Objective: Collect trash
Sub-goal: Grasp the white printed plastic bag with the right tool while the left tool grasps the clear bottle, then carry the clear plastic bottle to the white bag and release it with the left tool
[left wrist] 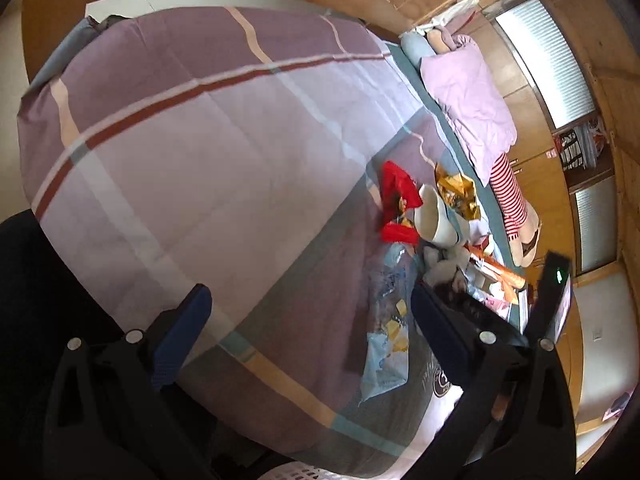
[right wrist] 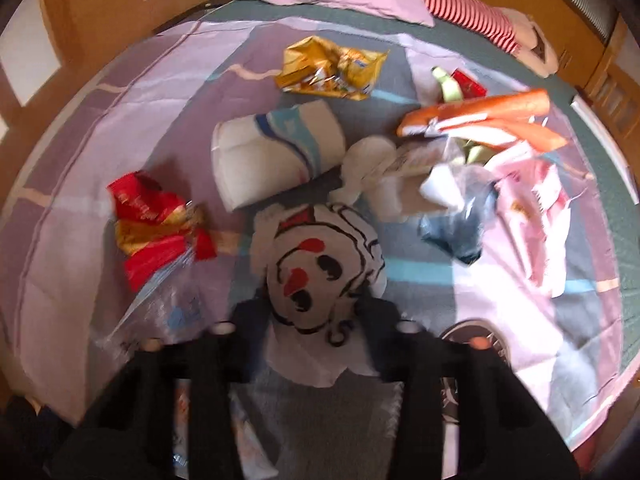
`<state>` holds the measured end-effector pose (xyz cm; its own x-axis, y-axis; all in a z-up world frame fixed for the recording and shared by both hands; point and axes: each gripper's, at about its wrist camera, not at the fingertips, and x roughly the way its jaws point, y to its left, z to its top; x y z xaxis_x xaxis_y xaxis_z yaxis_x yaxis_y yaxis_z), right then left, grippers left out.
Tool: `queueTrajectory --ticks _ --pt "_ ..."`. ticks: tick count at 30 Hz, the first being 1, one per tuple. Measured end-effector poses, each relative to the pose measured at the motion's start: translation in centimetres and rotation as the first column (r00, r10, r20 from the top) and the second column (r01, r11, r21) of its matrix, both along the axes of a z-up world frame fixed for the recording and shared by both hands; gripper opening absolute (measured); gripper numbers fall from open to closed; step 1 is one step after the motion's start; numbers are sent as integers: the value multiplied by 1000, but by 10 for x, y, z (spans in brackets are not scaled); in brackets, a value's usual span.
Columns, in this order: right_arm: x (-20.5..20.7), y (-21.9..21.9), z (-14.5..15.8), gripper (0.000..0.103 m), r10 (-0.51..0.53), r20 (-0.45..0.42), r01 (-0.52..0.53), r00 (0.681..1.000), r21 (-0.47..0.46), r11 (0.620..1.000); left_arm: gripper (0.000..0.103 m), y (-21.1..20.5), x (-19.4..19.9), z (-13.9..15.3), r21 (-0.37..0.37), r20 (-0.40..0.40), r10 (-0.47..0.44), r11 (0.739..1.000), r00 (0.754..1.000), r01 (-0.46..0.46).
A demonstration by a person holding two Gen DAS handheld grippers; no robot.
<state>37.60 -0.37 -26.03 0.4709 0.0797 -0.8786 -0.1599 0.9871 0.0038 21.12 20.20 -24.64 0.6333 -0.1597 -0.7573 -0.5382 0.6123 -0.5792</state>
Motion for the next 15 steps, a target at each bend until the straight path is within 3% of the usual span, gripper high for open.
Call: queueTrajectory --ticks 3,9,13,15 --pt "-24 -14 10 23 -2 -3 2 1000 34 999 99 -2 2 -2 -9 -17 -10 1000 1000 9" --pt "-89 -70 54 23 -111 69 98 991 162 982 99 -19 8 5 62 3 -114 992 994 113" --pt "-135 -102 84 23 -148 145 114 978 218 969 99 -47 23 0 83 -33 -276 957 961 278" --pt "-159 -116 94 23 -166 183 129 969 202 971 98 -57 27 0 114 -51 -304 945 951 308"
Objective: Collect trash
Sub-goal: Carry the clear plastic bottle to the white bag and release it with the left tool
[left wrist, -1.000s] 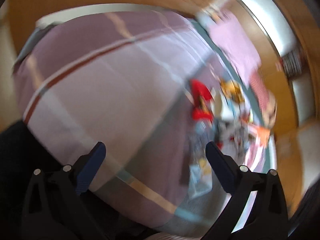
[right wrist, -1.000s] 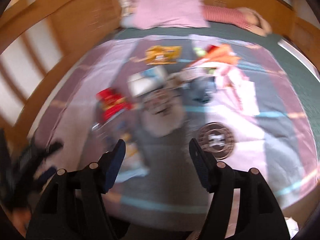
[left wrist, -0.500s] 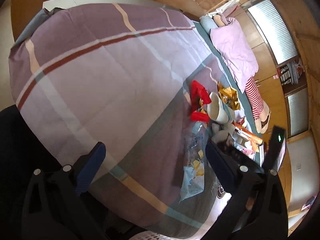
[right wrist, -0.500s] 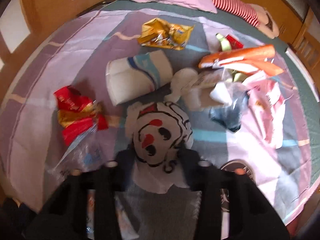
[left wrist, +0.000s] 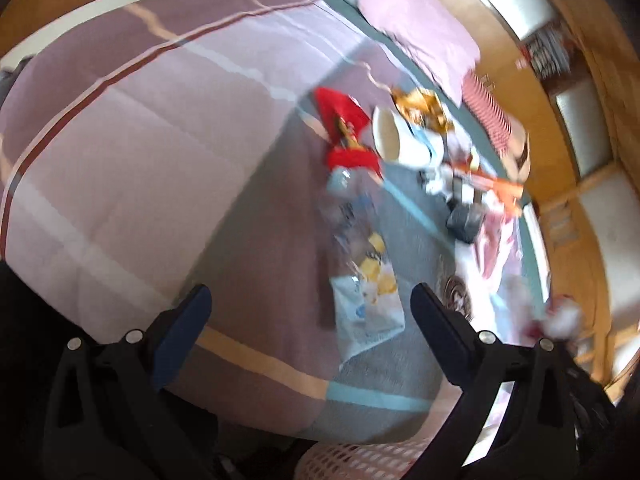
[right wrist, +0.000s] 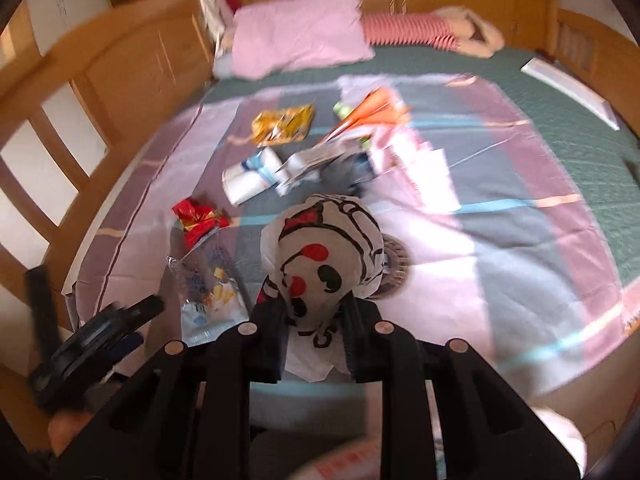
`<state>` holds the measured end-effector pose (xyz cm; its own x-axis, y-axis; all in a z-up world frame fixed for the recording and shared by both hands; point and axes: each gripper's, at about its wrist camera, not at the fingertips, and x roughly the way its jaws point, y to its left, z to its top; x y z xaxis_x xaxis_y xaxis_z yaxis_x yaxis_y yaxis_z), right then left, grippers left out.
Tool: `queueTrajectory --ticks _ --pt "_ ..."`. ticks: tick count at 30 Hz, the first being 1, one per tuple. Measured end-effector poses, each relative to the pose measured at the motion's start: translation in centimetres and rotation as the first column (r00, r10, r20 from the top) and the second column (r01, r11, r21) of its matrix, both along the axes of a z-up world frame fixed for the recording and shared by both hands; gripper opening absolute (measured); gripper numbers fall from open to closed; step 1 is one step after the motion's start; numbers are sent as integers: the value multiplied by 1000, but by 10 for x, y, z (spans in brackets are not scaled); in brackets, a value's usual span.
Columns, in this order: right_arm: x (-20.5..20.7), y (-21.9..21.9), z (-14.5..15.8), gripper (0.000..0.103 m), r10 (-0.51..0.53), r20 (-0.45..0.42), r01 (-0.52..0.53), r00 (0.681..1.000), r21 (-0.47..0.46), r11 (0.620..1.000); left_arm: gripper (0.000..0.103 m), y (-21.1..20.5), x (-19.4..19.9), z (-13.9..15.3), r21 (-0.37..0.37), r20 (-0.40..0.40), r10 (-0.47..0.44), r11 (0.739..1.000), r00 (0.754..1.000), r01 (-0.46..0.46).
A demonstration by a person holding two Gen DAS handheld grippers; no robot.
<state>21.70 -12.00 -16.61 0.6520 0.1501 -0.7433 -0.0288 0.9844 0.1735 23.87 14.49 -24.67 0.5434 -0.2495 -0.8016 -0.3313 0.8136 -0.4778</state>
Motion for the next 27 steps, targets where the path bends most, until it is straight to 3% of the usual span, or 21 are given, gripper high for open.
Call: queueTrajectory --ticks 5,7,8,12,16,19,24,27 --pt "-39 -29 8 23 -27 26 28 999 -20 999 98 -26 25 4 84 3 -100 991 995 100" --pt "-50 -39 9 23 -38 34 39 999 -23 999 98 -40 40 8 174 -2 -116 978 993 114" --pt "-56 -46 9 23 -45 36 45 998 -15 999 98 -51 47 9 253 -14 -139 958 990 138" --pt "-66 -61 6 24 -46 42 47 998 -11 999 98 -86 58 -5 396 -85 -207 891 975 223" --pt "-69 -67 2 24 -35 46 36 998 -8 999 86 -108 66 -30 447 -206 -270 829 940 336" --pt "-73 -72 -1 24 -32 53 32 998 5 999 76 -114 63 -27 489 -165 -308 799 937 349" --pt "-84 -76 -3 23 -36 56 36 998 5 999 51 -115 56 -22 488 -121 -348 794 929 361" --pt "-90 -79 -5 24 -45 55 45 997 3 999 38 -111 49 -15 464 -72 -352 817 933 343"
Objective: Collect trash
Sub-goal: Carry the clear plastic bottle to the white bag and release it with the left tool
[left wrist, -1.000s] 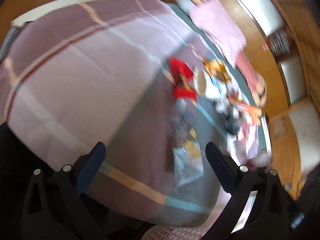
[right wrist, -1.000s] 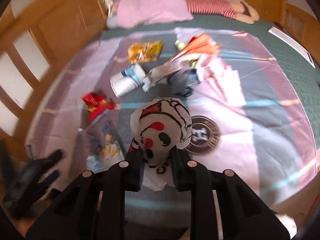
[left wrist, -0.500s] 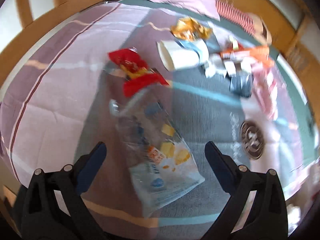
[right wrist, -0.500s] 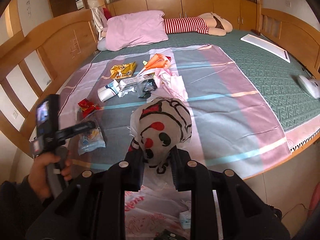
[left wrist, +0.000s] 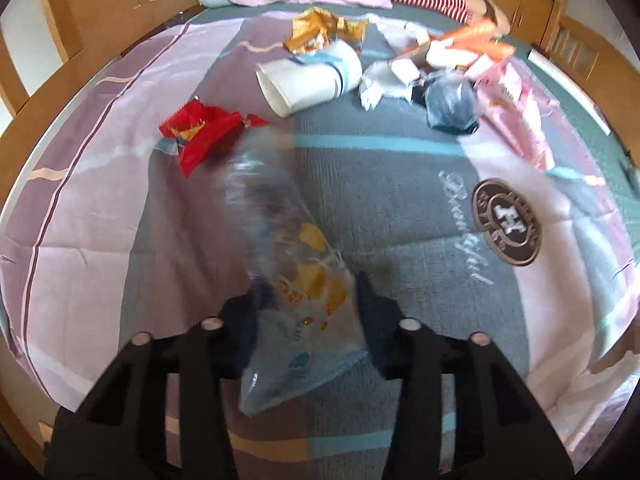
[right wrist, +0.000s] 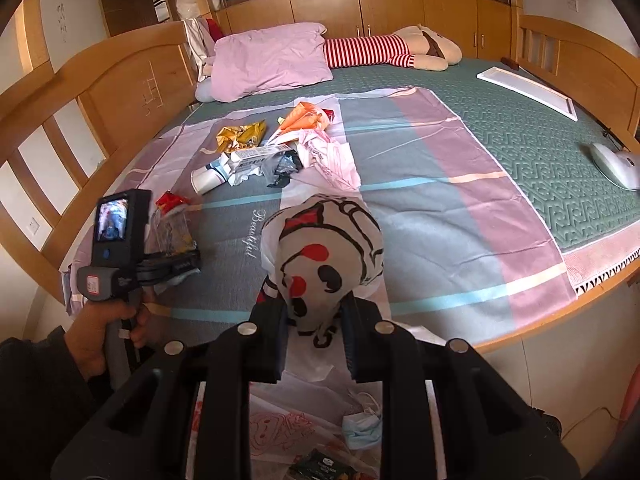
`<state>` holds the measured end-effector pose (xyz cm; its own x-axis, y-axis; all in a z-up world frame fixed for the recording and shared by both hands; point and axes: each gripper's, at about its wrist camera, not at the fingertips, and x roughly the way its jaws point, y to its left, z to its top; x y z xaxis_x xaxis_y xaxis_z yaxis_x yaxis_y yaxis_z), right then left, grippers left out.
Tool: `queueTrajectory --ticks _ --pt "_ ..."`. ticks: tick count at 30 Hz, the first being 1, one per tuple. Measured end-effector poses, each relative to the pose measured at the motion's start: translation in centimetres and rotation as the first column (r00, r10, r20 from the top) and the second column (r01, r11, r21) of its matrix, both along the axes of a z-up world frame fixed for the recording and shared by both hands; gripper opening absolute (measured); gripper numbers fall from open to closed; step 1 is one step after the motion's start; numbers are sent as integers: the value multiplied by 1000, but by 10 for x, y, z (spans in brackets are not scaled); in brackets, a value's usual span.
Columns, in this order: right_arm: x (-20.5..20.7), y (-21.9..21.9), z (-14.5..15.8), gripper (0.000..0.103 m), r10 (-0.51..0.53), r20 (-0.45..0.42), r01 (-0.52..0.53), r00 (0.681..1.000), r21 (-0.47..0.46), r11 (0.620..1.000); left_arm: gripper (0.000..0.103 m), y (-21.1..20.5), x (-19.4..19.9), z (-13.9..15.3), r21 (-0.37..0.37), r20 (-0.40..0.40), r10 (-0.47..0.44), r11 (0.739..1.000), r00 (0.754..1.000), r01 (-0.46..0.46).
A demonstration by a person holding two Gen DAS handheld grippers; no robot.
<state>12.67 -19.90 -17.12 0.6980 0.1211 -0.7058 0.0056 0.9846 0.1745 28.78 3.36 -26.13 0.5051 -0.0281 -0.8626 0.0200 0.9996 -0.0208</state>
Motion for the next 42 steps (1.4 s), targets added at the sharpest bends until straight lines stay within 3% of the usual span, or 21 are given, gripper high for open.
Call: queueTrajectory --ticks 3,6,10,16,21,31,37,42 --pt "-9 -2 -1 24 -4 2 4 1000 2 1000 30 8 -4 6 -110 21 9 994 1000 -6" --pt "-22 -2 5 24 -8 25 8 1000 -4 1000 22 13 -19 25 -203 98 6 979 995 14" --pt "-39 -2 13 24 -4 59 5 998 -15 1000 19 26 -51 61 -333 241 -15 938 970 97" --pt "-55 1 16 24 4 76 -2 997 -24 1000 19 35 -103 103 -429 333 -17 888 943 167" --pt "-69 6 22 24 9 95 -5 995 -39 999 19 8 -164 137 -369 396 -99 893 913 257" --pt "-110 -2 42 24 9 161 2 987 -64 998 19 -56 -240 147 -282 421 -261 872 868 399" --pt "-116 -18 24 24 -10 98 10 995 -2 1000 19 -64 -238 139 -295 388 -281 864 878 407" --pt "-114 -10 -13 26 31 -35 -31 999 -2 1000 19 -71 -238 129 -309 354 -306 854 884 420"
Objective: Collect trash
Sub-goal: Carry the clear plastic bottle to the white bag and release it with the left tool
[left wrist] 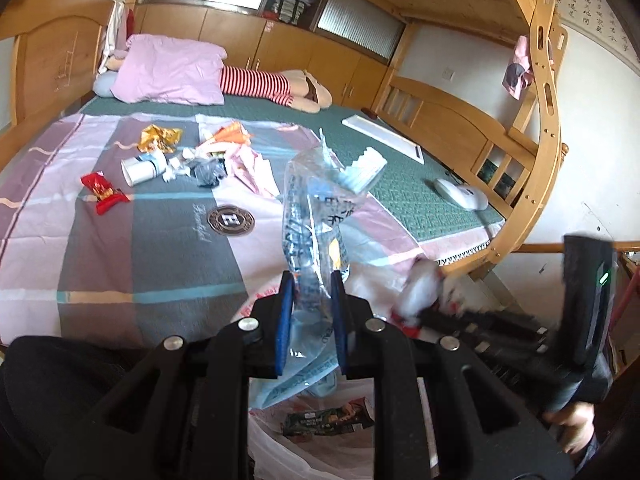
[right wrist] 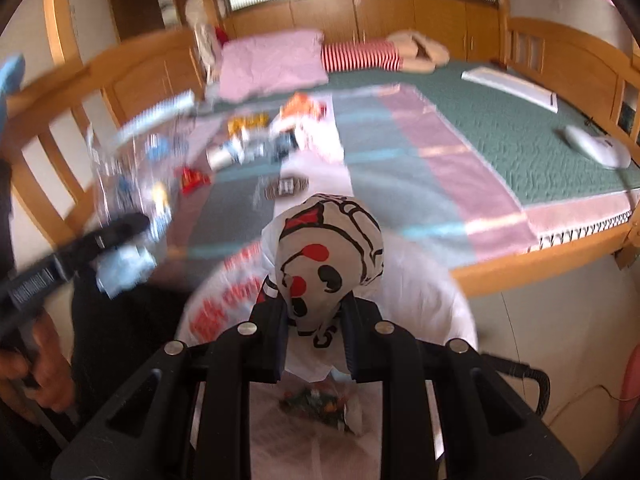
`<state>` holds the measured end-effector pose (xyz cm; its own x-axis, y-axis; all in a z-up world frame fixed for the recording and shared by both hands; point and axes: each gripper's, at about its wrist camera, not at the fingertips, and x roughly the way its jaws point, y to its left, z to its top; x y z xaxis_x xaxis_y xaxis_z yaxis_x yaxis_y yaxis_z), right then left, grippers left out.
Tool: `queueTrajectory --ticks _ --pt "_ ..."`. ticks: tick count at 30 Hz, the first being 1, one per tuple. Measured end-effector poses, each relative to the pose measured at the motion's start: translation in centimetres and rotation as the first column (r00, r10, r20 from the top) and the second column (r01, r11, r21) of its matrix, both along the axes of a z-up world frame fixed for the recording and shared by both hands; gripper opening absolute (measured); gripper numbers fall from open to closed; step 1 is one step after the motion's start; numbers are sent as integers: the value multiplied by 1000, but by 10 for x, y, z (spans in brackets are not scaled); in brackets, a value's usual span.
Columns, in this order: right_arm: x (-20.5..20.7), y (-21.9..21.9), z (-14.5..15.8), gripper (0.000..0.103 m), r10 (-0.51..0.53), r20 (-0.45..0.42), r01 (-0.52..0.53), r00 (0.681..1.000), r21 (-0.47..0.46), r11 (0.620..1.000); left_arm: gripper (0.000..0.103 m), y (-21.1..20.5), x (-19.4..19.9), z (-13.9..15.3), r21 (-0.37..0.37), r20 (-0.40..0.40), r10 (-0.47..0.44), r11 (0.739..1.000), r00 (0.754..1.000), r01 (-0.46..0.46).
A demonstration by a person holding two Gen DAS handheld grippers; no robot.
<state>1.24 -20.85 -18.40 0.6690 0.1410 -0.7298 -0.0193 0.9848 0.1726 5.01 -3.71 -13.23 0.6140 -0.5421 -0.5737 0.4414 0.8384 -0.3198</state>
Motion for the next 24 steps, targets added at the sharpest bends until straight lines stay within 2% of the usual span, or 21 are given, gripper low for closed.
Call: queueTrajectory --ticks 2,4,9,14,16,18,19,21,24 --pt "0 0 -10 41 -1 -38 1 999 14 1000 19 -5 -1 -3 6 -10 -16 1000 1000 16" --pt "-3 -12 -6 60 -52 -9 52 999 41 998 19 -10 -3 -5 14 -13 -36 999 999 36" --pt "-17 -58 26 63 -209 99 195 973 130 972 19 -23 -6 -12 2 -42 -132 991 990 132" --pt "-32 -86 50 64 -304 181 286 935 120 951 20 -47 -9 -25 23 -100 -254 966 962 257" --pt "-34 -91 53 67 -320 192 303 928 113 946 29 -59 -11 -34 58 -139 -290 952 947 300" --pt "-35 -94 54 67 -324 194 306 926 118 945 48 -70 -15 -41 94 -165 -307 941 937 324" --pt "-35 -94 54 67 -324 194 306 926 118 945 53 -72 -16 -44 105 -167 -308 939 937 327" --pt "-31 -92 54 68 -320 193 303 927 112 946 66 -73 -18 -44 124 -157 -301 939 941 321" --pt "-27 -85 56 68 -309 199 295 930 100 950 74 -66 -18 -40 121 -129 -269 951 955 284"
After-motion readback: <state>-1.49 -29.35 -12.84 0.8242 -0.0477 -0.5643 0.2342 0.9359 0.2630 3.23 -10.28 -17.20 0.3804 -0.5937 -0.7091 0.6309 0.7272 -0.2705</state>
